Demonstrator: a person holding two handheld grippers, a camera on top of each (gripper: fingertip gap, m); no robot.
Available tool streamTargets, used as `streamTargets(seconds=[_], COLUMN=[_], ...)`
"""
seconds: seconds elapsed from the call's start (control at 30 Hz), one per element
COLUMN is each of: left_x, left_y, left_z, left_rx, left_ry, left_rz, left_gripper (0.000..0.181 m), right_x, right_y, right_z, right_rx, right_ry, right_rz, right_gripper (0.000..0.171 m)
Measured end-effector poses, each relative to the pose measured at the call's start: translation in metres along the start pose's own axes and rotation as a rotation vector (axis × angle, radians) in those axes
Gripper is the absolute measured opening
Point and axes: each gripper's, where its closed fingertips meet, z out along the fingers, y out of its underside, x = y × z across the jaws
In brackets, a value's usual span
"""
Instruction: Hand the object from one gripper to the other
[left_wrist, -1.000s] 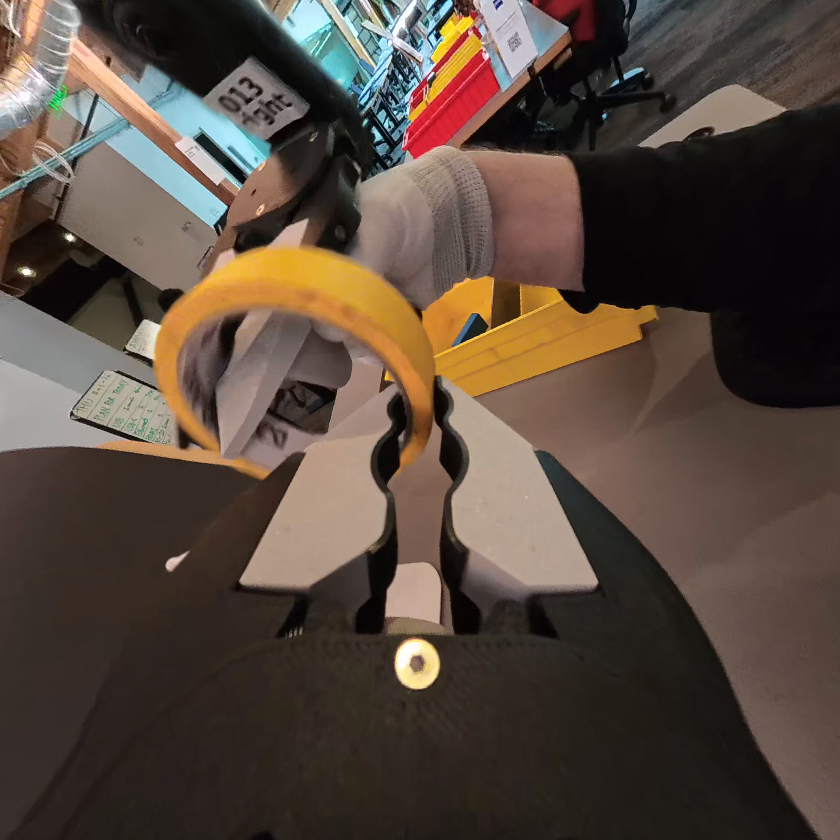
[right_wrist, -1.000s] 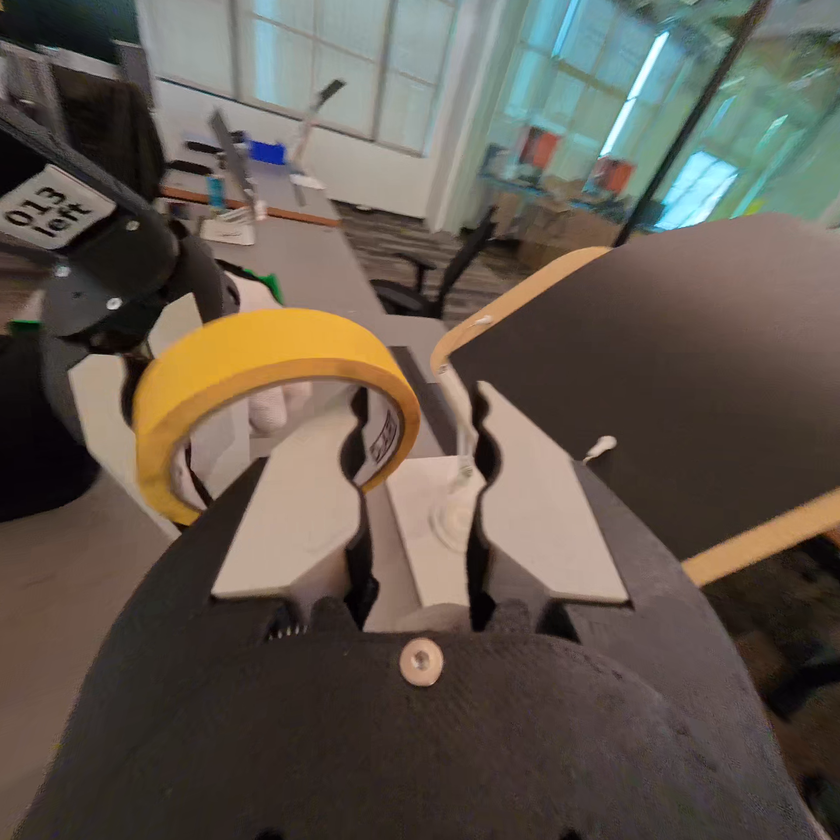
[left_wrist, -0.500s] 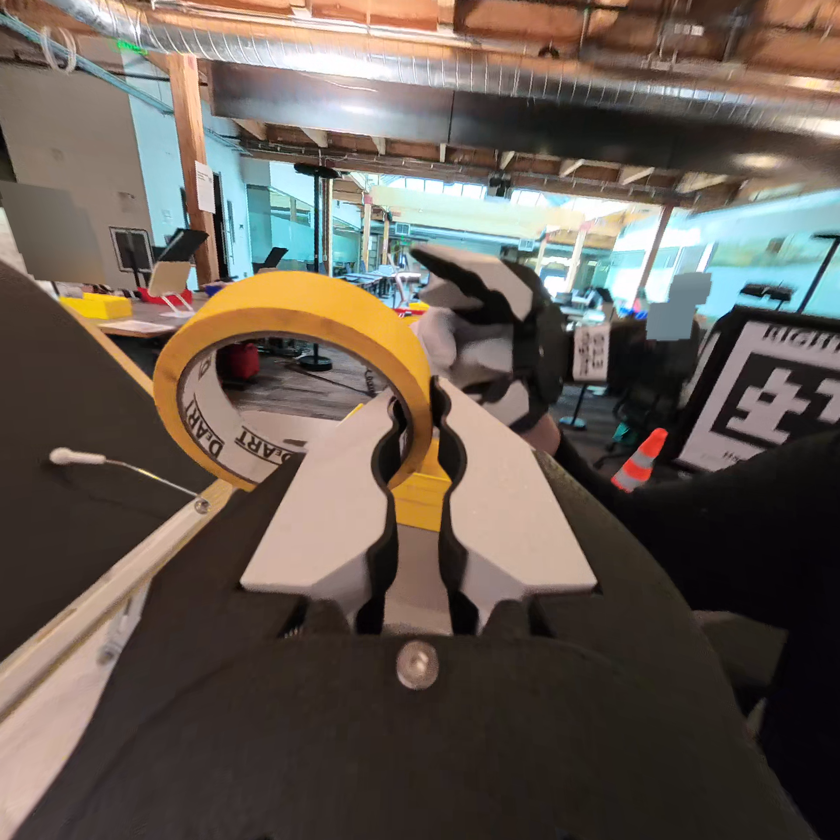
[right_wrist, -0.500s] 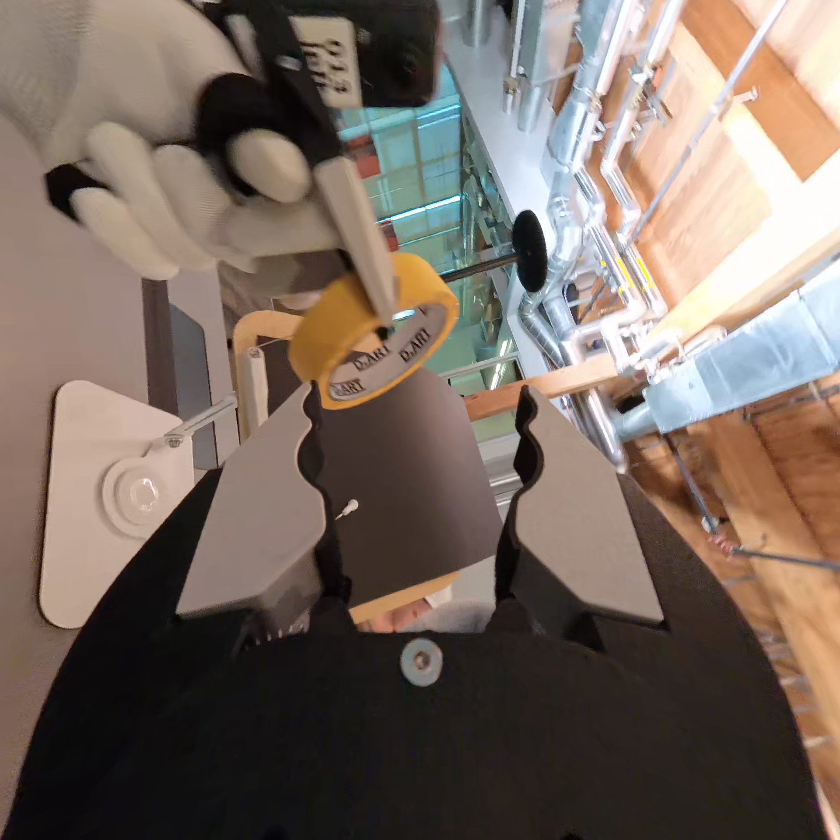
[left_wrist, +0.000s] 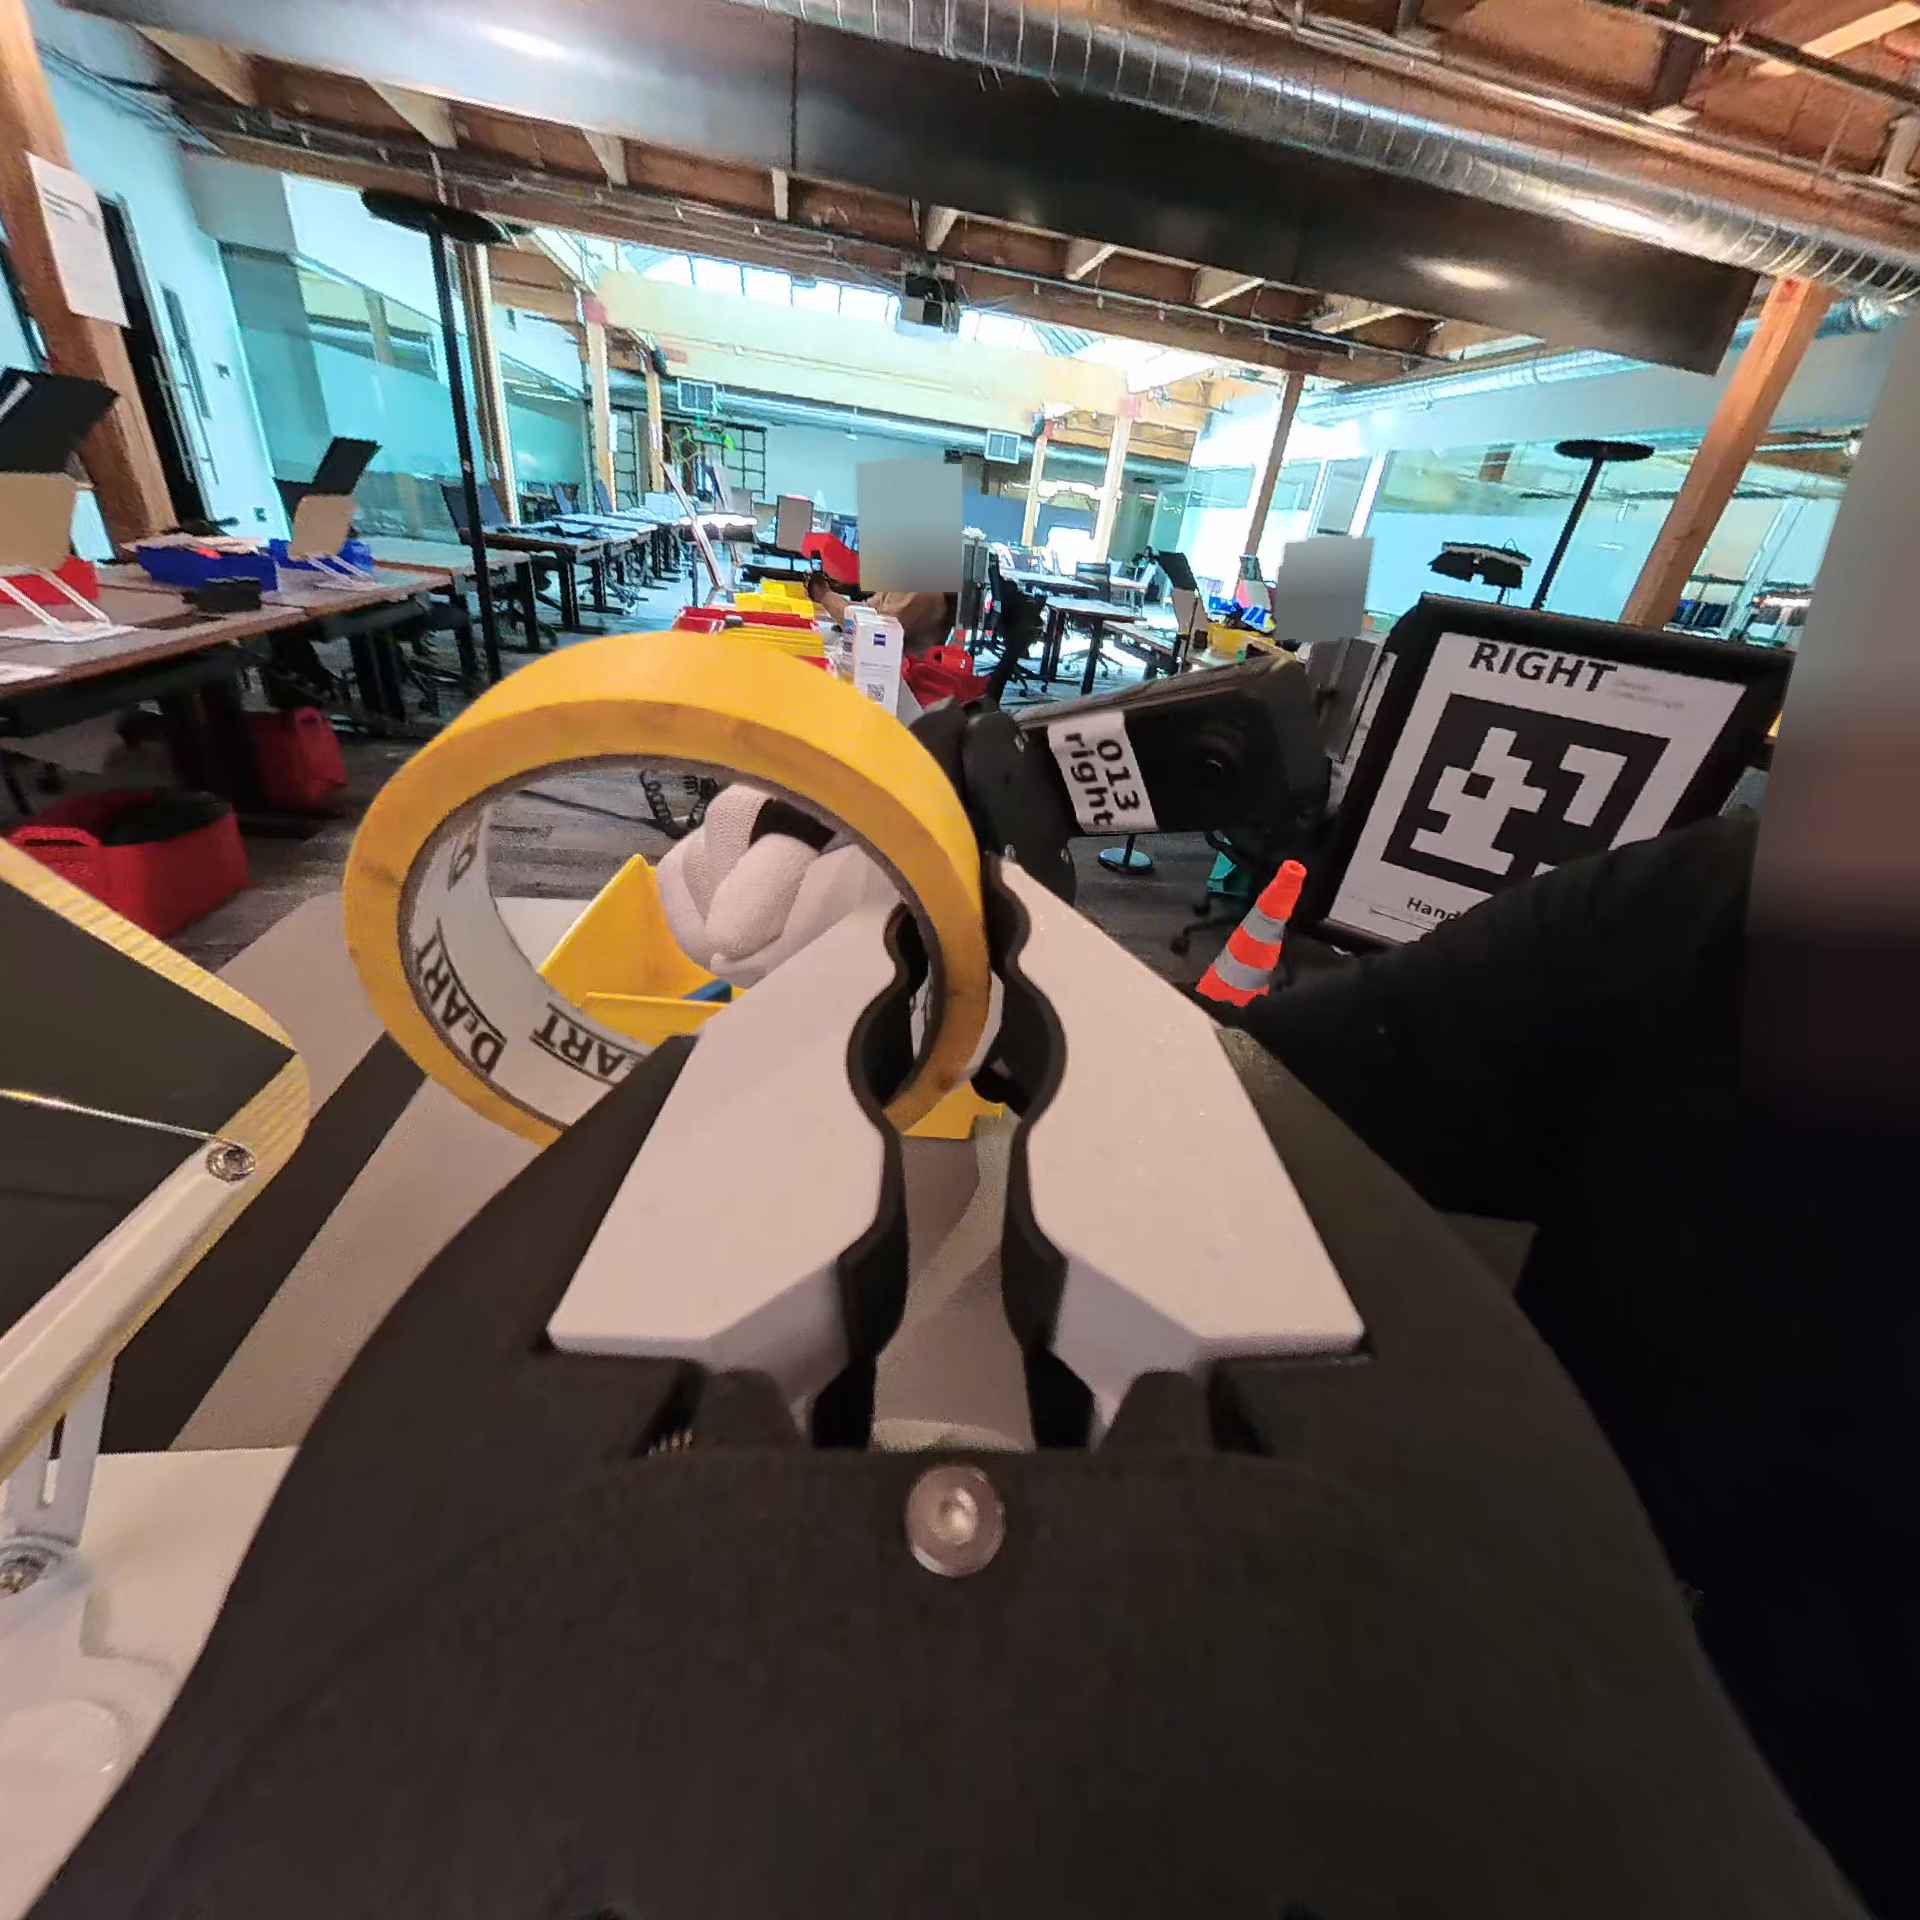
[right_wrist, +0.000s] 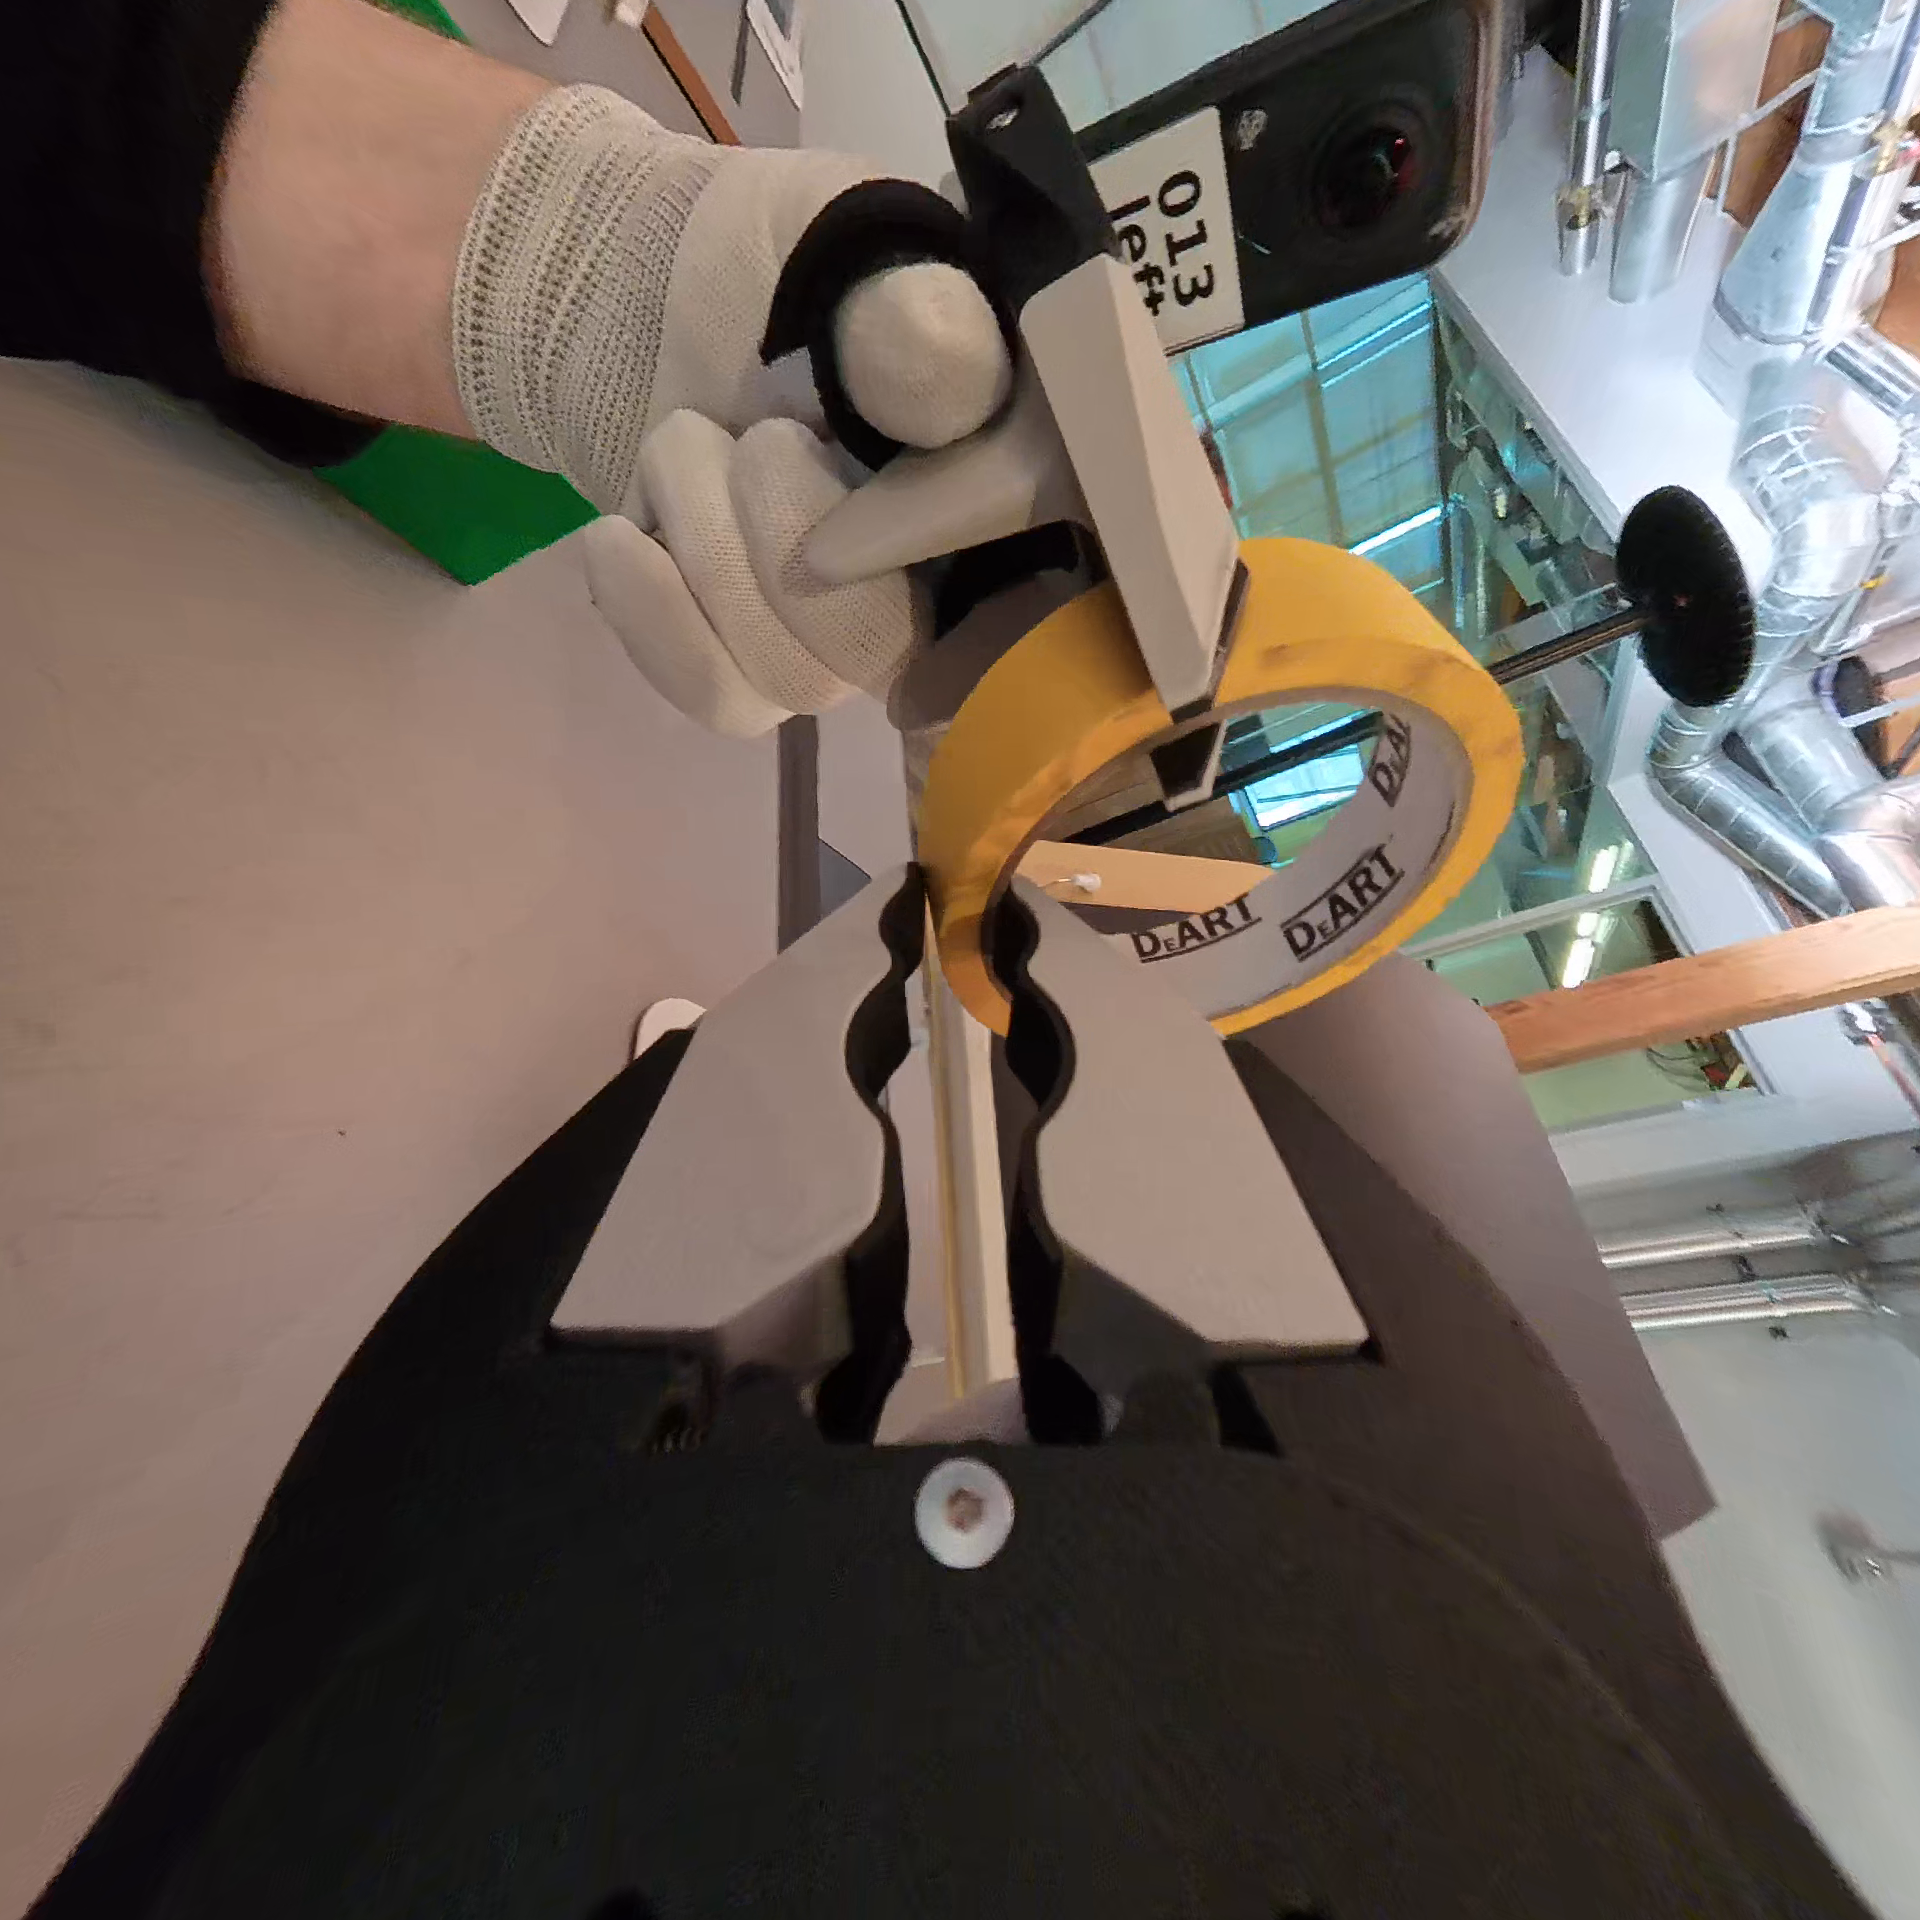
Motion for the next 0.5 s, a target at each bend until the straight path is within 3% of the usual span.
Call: streamTargets(seconds=[0.03, 0.17, 0.3, 0.5], left_x=[0.000, -0.006, -0.010, -0.021], left_y=[0.001, -0.001, -0.014, -0.005], left_z=[0.001, 0.006, 0.000, -0.013], left_rx=[-0.005, 0.004, 0.036, -0.119], left_ry=[0.003, -0.067, -0.181, -0.405], left_rz=[-0.003, 0.062, 0.189, 0.582], left_gripper=[0.008, 0.014, 0.032, 0.042], right_x=[-0.003, -0.009, 0.002, 0.025], right_y=[-0.001, -0.007, -0.011, -0.014], right_z=[0.000, -0.001, -0.012, -0.037], right_rx=[0.010, 0.073, 0.178, 0.322], right_ry=[-0.024, -0.112, -0.149, -0.228], right_rz=[0.015, 0.156, 0.342, 0.657], right_gripper=[0.008, 0.008, 0.007, 0.008])
